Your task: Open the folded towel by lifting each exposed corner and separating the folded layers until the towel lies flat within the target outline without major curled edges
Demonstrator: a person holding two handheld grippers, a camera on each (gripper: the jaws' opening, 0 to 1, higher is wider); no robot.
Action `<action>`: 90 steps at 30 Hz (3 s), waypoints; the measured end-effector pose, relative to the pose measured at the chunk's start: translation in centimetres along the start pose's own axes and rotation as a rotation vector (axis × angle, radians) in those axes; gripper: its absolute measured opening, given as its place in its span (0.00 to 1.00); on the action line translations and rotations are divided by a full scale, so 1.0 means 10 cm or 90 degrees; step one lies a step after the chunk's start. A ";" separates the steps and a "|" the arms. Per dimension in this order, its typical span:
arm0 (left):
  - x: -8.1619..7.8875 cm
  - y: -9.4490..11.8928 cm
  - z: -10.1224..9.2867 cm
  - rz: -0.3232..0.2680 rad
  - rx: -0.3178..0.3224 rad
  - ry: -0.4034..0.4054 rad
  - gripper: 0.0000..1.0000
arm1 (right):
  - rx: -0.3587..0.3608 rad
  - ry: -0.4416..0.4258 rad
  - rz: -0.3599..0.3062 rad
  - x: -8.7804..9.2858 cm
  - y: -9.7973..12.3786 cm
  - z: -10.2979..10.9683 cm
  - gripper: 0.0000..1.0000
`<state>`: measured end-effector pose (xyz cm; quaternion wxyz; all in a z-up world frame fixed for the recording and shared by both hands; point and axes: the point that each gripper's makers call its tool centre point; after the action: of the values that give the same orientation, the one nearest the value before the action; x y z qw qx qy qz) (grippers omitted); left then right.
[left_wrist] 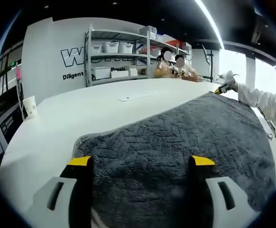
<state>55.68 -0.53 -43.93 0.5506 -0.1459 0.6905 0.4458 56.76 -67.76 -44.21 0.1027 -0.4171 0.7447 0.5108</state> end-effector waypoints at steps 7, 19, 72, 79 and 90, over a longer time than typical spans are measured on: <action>0.00 0.00 0.00 0.002 -0.001 -0.001 0.82 | 0.000 -0.020 -0.023 -0.05 0.02 0.02 0.00; -0.04 0.04 -0.02 0.009 -0.007 0.001 0.88 | 0.022 -0.045 -0.071 -0.17 0.28 -0.12 0.07; 0.57 1.16 0.01 0.028 -0.304 0.125 0.12 | -0.117 -0.152 -0.164 0.38 0.98 0.49 0.13; 0.57 1.15 -0.02 0.020 -0.299 0.125 0.09 | -0.105 -0.153 -0.134 0.47 0.97 0.45 0.08; 0.56 1.13 -0.07 0.027 -0.299 0.104 0.05 | -0.131 -0.208 -0.105 0.60 0.82 0.46 0.02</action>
<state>45.48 6.88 -43.77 0.4342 -0.2911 0.6130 0.5924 45.80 -65.88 -44.24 0.2206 -0.3966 0.6254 0.6347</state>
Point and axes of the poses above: the point that each gripper's makers call its tool centre point, and the gripper's own axes: y roughly backward along the fingers, z roughly to its left, x roughly out of its underside, and after that the axes turned 3 degrees about z, right-handed
